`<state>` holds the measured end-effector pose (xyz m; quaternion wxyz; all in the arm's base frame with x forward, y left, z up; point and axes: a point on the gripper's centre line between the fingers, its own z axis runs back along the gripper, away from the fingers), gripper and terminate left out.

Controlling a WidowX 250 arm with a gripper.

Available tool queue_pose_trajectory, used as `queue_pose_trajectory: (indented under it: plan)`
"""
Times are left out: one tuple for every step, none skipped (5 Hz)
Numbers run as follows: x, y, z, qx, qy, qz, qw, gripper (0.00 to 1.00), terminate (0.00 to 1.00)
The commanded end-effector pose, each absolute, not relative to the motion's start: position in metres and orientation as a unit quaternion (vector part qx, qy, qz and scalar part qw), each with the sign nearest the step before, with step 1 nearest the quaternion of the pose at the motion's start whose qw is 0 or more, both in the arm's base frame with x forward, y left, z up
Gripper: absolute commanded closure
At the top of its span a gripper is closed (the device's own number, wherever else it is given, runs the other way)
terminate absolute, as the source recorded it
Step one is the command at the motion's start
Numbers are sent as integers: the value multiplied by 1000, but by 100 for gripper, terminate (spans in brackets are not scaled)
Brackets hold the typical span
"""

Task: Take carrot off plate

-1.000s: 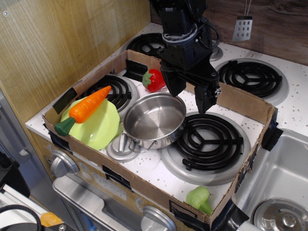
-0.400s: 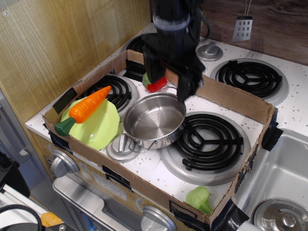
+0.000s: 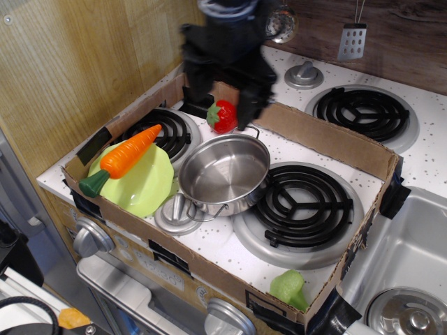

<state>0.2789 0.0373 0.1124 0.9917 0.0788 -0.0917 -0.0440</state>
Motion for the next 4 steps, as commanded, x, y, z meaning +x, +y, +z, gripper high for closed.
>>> queue_pose_trajectory:
  plan:
    - [258, 69, 99, 126, -137, 8, 982, 0, 0]
    - [249, 84, 92, 125, -120, 22, 985, 0, 0]
    - [240, 93, 88, 155, -123, 17, 980, 0, 0]
    - [234, 101, 85, 168, -134, 15, 977, 0, 0]
